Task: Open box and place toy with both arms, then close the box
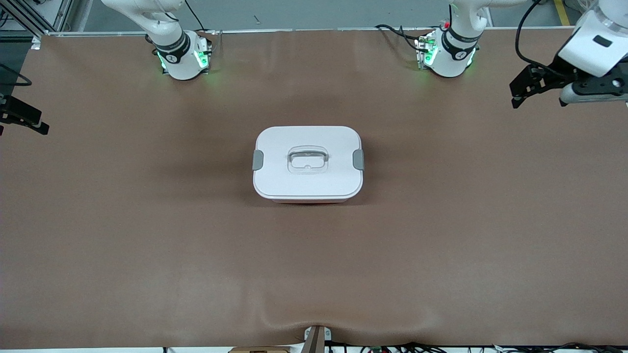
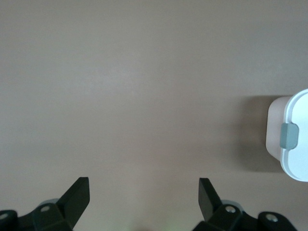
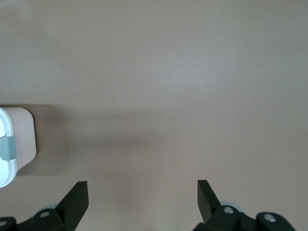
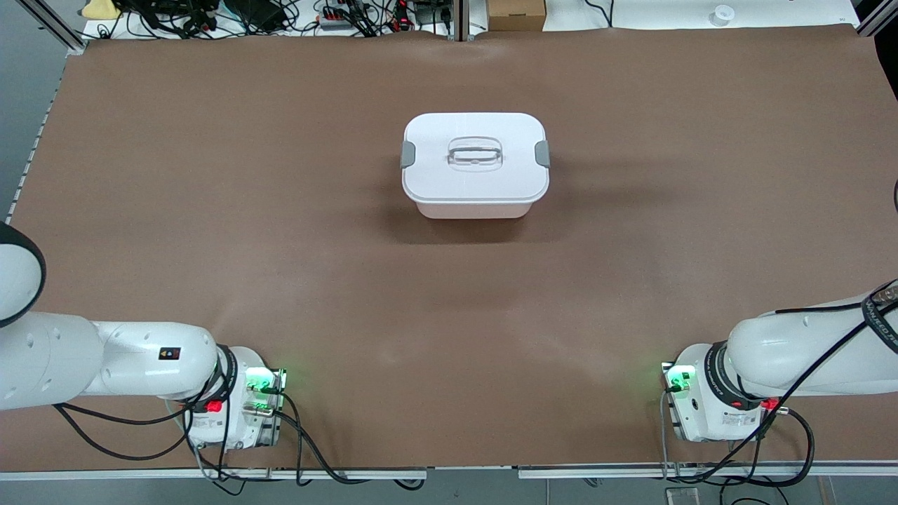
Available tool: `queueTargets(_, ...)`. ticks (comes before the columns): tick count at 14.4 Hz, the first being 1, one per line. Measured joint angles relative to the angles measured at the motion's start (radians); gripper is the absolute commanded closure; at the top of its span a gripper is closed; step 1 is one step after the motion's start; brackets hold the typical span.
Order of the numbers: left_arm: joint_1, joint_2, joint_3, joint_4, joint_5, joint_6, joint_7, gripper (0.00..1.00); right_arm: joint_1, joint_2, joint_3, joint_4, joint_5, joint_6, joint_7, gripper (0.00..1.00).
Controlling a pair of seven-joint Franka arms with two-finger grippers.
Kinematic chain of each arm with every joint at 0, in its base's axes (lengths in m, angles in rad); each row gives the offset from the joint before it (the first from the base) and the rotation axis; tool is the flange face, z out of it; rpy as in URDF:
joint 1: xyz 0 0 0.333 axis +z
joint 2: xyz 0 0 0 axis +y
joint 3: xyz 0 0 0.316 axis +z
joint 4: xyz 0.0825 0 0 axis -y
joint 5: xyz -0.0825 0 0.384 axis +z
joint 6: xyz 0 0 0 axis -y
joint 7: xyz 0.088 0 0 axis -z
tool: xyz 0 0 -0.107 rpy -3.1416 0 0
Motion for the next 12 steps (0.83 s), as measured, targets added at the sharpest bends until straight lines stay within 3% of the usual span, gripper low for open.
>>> queueTargets(12,0.001,0.024,-0.002,0.029,0.0,-0.03,0.0,0.0,-0.001,0.0,-0.002,0.0,-0.009,0.0,0.0,0.0)
